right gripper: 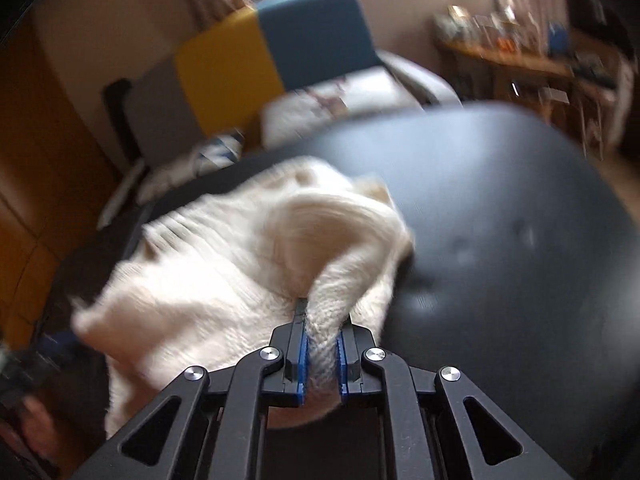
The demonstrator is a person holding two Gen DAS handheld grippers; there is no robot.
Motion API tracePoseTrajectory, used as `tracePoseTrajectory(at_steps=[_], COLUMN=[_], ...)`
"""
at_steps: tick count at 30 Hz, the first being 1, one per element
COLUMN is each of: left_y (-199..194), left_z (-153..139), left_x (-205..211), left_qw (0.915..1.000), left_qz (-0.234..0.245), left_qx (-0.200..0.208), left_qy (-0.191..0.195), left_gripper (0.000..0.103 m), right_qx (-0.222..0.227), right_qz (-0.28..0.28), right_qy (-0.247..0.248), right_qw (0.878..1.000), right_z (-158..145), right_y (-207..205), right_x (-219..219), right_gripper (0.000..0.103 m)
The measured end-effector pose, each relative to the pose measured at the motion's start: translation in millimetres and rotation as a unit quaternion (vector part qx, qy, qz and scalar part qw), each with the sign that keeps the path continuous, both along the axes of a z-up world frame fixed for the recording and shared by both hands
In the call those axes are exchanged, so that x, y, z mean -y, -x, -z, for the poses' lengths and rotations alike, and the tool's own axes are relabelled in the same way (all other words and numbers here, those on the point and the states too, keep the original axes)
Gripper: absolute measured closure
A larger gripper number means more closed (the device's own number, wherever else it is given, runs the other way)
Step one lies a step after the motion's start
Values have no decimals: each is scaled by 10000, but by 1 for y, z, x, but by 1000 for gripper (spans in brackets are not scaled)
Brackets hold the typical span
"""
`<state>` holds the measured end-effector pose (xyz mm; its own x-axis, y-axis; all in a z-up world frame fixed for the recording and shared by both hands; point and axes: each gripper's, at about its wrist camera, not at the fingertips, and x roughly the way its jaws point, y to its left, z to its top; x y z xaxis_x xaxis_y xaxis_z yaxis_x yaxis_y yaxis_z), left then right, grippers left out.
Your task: Fold clothes
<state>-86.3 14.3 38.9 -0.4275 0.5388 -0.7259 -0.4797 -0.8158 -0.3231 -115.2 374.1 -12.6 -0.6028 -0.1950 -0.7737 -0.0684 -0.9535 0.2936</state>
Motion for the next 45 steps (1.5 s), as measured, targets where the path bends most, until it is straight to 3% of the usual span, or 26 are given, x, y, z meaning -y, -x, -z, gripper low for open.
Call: tracePoseTrajectory(at_steps=[4,9,12,16,19,24,26,27,28,31,35,37,39,42,45], left_y=[37,110,135,163,175,183,183,184,183,170,145,131,117,84,52], left_z=[-14,10,27,52,72,89,90,89,87,64,13,-13,-38,-53,-60], left_x=[10,19,15,3,0,-8,-17,-22,-28,-42,-55,-61,-67,-88,-110], left_qw=[9988,9863,9775,9730,9638,9497,9531,9573,9617,9773,9894,9922,9934,9948,9930], left_qz=[-392,-987,-1284,-1718,-2029,-2134,-2067,-2046,-1974,-1632,-1216,-1008,-786,-169,381], left_qx=[206,1071,1389,1478,1713,2070,1990,1910,1834,1309,567,241,-66,-157,-130], left_qy=[-208,-772,-933,-431,-219,-981,-957,-727,-495,-335,-554,-695,-832,-988,-1106], left_gripper=[71,64,46,46,46,50,78,99,97,98,98,98,98,98,98], right_qx=[371,276,263,253,233,210,206,210,214,213,182,31,-317,-822,-1173], right_qz=[168,185,181,202,203,200,205,218,230,294,581,847,984,926,605], right_qy=[237,349,378,467,514,501,486,491,496,551,885,951,807,518,710], right_qw=[9989,9988,9988,9984,9982,9983,9984,9983,9983,9978,9942,9919,9914,9909,9887], right_z=[41,47,47,48,49,50,50,50,50,50,47,39,22,-6,-34], right_y=[-5,-10,-10,-11,-14,-15,-16,-17,-17,-18,-23,-31,-44,-60,-69], right_x=[-11,-15,-15,-14,-16,-14,-15,-15,-15,-16,-26,-33,-37,-35,-32], right_gripper=[92,91,91,91,91,91,91,90,90,87,77,62,62,62,62])
